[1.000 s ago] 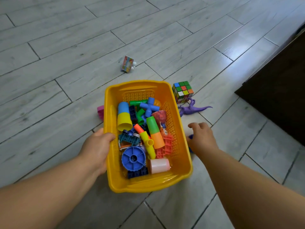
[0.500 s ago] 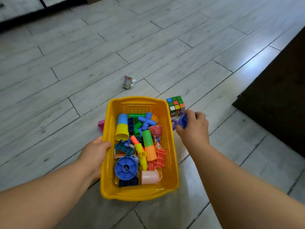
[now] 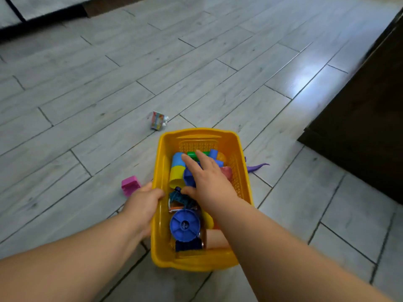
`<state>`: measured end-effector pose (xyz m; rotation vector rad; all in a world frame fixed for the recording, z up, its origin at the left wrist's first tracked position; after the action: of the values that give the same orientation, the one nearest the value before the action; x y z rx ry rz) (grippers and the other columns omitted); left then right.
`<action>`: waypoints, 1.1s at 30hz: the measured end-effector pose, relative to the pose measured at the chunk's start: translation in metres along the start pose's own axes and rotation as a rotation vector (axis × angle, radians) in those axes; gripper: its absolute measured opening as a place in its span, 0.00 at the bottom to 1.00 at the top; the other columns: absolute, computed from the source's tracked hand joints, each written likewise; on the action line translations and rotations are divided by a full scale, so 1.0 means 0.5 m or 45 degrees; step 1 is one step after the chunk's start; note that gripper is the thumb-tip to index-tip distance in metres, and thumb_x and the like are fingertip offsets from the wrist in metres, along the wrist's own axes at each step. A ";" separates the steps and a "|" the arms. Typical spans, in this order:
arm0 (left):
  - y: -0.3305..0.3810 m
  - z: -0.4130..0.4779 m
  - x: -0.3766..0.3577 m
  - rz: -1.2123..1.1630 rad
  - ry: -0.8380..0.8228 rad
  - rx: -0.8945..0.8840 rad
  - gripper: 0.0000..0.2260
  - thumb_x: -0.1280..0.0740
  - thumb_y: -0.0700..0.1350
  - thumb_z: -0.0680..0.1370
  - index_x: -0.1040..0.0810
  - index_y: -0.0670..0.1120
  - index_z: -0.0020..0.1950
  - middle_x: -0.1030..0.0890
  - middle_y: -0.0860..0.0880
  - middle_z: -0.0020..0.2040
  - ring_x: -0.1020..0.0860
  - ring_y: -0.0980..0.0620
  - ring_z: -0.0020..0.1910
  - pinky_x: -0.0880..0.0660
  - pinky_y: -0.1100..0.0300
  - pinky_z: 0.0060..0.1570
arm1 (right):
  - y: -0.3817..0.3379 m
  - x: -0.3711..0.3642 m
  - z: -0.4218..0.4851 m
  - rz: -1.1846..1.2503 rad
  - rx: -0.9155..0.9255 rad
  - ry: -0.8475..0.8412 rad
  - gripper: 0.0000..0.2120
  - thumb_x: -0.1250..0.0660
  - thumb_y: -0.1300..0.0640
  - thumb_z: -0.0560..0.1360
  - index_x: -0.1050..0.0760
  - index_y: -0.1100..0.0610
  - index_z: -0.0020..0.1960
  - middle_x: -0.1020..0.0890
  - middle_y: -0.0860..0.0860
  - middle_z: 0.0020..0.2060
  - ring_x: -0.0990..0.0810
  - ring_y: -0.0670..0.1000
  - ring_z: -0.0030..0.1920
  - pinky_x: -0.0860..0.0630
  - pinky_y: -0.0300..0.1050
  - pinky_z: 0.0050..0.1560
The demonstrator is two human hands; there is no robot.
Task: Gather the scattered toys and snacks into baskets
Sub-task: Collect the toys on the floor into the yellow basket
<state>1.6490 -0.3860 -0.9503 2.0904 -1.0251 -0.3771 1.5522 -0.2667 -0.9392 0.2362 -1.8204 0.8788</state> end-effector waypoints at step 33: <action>0.114 0.203 0.658 -0.042 0.141 -0.030 0.10 0.42 0.36 0.80 0.23 0.48 0.51 0.16 0.45 0.31 0.17 0.47 0.27 0.22 0.48 0.21 | -0.201 -0.293 0.088 -0.055 -0.276 -0.246 0.25 0.36 0.47 0.75 0.38 0.46 0.70 0.37 0.50 0.68 0.37 0.52 0.67 0.29 0.47 0.60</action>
<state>1.7707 -0.7132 -0.9542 2.0848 -0.9181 -0.2852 1.6370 -0.4018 -1.0289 0.2272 -2.0652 0.6399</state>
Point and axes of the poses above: each hand's wrist, its own z-axis towards the middle knuckle, its own x-axis out of the back of the hand, y = z × x, the point moved 3 cm from there along z, towards the middle knuckle
